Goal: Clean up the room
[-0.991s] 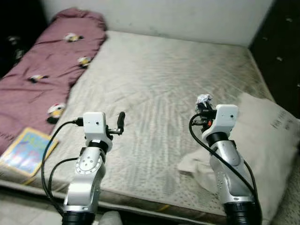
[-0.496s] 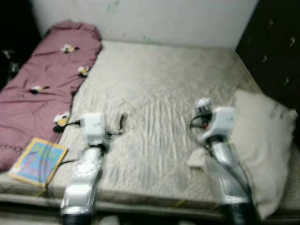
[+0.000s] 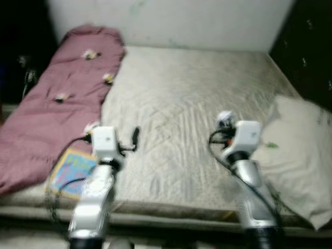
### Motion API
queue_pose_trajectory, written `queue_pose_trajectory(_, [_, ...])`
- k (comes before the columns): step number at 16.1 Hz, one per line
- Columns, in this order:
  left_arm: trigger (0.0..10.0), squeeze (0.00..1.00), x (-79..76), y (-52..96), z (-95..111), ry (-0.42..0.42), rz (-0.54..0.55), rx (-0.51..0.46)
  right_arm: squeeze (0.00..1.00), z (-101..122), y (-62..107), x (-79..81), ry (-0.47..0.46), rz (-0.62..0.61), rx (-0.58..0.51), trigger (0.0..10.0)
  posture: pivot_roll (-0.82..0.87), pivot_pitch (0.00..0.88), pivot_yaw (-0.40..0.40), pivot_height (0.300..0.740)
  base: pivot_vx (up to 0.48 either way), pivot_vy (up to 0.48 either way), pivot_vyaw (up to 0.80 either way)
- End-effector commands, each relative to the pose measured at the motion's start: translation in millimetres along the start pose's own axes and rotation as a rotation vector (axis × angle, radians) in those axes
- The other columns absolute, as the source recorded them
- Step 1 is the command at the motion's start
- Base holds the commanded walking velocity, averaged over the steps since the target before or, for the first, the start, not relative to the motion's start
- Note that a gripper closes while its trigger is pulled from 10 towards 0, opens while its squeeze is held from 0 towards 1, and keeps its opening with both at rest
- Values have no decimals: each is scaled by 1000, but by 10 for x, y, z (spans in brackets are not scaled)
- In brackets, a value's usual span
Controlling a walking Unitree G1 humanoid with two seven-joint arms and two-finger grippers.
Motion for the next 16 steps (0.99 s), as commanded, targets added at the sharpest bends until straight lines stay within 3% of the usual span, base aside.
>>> queue_pose_trajectory(1, [10000,0,-33,-12,64,-11,-19,-23,0,42,-19,-60,19,-14,-8,10000,-15,0,-25,740,0,480,0])
queue_pose_trajectory(5, [10000,0,-12,-9,59,-2,-4,-14,0,31,-35,-63,24,-14,-4,10000,-10,0,-25,740,0,480,0])
queue_pose_trajectory(7, [10000,0,-38,-8,112,-18,-30,-54,0,2,-28,-39,24,-11,7,10000,-11,0,-24,740,0,371,0])
queue_pose_trajectory(13, [10000,0,-65,-30,139,-14,-41,-63,0,-44,-31,-38,27,-6,27,10000,-17,0,-25,740,0,0,-642])
queue_pose_trajectory(16, [10000,0,-50,-33,143,-13,-42,-59,0,-56,-42,-17,26,6,35,10000,-12,0,-28,740,0,0,0])
Point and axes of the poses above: a point about 5 cm out from each wrist's last joint towards the gripper, its own y axis pointing back from the gripper into the wrist, its own z axis along the axis of the wrist's last joint, x = y × z, the point moved 4 cm from there along -y, pointing out of the wrist towards the gripper, and after that the axes turned 2 degrees about -y, right-handed, at the moved point
